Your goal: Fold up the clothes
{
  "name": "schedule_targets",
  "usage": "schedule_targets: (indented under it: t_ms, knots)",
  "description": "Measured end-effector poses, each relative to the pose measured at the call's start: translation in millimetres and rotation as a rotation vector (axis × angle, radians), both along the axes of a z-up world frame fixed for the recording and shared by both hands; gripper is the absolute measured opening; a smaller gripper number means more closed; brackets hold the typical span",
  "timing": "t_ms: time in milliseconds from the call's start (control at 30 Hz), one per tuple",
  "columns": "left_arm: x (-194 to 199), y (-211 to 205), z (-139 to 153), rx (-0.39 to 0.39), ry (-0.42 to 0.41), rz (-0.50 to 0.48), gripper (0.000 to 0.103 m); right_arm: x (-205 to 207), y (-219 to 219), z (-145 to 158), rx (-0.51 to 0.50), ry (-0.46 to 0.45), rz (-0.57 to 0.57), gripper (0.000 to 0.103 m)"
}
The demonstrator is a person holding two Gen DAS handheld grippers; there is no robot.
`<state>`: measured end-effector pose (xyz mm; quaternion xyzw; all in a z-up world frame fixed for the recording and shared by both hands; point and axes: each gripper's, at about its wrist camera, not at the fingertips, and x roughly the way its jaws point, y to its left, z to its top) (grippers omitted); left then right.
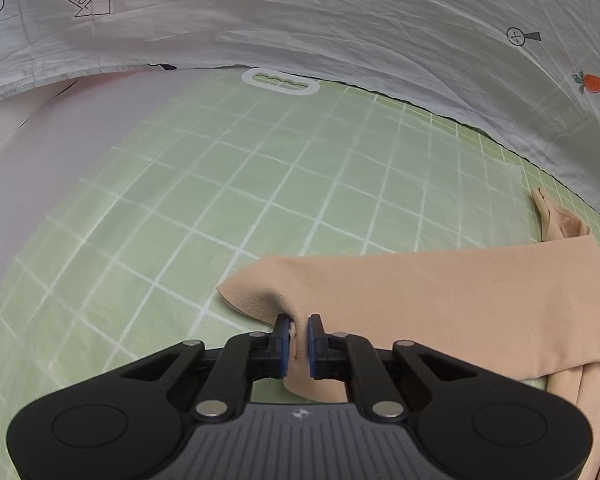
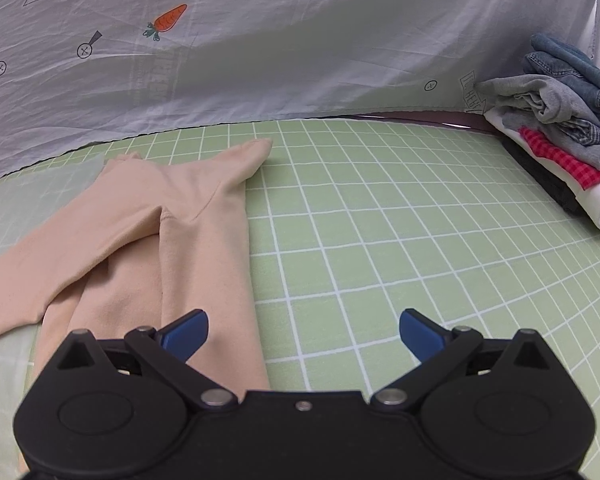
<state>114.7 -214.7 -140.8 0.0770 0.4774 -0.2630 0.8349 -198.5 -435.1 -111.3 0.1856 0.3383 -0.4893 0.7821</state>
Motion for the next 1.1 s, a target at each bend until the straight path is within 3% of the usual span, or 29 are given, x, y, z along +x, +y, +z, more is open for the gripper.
schedule_targets:
  t_ms: [167,400,533,633,700,833,1000,1100]
  knots:
    - [-23,-15,29,-0.099,-0.037,-0.069,0.009,-14,7,5,-0.010,-0.014,0.000,0.103]
    - [-93,-62,60,-0.222,-0.075,-0.321,0.009,-53,8,5,0.004,-0.043,-0.056,0.103]
    - [-147,-93,48,-0.198,-0.036,-0.525,0.011,-71,4,7,-0.012,-0.043,-0.073,0.103]
    - [-168,-104,19,-0.122,0.077,-0.590,0.021,-79,-2,10,-0.020,-0.060,-0.076,0.103]
    - [-176,-103,8,-0.090,0.112,-0.607,0.025,-81,-7,12,-0.008,-0.079,-0.068,0.103]
    - [-170,-86,14,-0.145,0.117,-0.558,0.060,-70,-10,12,-0.001,-0.089,-0.012,0.103]
    - [-150,-66,24,-0.162,0.115,-0.432,0.063,-45,-11,10,0.057,-0.142,0.079,0.101]
    - [-140,-52,20,-0.128,0.122,-0.362,0.063,-24,-3,11,0.084,-0.178,0.174,0.088]
